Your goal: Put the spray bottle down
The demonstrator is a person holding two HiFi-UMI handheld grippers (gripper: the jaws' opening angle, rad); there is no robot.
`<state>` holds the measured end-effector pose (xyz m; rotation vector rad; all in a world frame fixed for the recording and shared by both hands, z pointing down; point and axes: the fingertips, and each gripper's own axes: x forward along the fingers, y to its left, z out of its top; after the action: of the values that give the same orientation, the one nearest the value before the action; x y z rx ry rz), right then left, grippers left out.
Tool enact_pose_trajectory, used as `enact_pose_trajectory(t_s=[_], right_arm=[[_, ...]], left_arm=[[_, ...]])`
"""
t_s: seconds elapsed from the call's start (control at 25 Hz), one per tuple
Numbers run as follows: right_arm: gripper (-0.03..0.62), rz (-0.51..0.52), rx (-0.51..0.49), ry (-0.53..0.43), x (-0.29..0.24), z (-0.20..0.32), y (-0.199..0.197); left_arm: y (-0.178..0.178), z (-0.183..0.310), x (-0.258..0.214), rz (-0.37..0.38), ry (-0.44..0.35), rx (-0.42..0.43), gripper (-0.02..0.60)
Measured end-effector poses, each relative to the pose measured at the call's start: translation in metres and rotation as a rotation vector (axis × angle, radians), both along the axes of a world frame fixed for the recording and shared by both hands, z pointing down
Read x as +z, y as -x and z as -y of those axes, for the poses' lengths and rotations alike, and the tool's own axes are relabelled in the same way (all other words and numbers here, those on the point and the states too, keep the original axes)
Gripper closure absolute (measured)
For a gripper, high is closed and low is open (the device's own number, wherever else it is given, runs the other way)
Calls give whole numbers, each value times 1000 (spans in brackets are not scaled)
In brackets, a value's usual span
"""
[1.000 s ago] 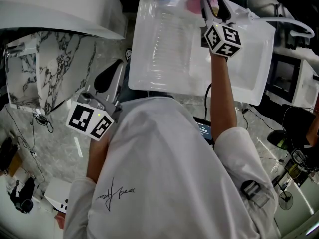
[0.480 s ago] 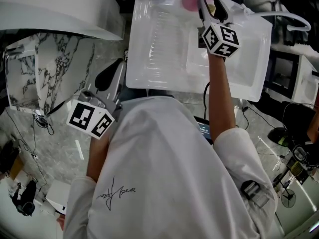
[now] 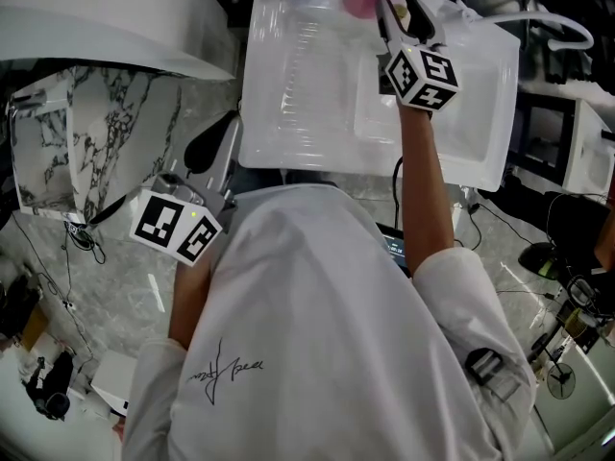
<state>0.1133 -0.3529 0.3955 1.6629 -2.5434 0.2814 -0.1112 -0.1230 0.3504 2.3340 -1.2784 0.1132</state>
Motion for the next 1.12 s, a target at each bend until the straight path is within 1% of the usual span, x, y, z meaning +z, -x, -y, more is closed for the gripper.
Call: enact_pose_trajectory(t_s=[0.32, 0.56, 0.8, 1.12], right_arm=[[393, 6, -9, 0, -5, -14, -5], [393, 0, -38, -14, -13, -31, -3], [395, 25, -58, -15, -17, -49, -5], [396, 17, -59, -3, -19, -70, -10]], left_arm=[[-13, -1, -1, -4, -9, 19, 577], [-29, -4, -1, 0, -19, 50, 577], [-37, -11, 2, 2, -27, 63, 577], [-42, -18, 1, 3, -35, 78, 577]])
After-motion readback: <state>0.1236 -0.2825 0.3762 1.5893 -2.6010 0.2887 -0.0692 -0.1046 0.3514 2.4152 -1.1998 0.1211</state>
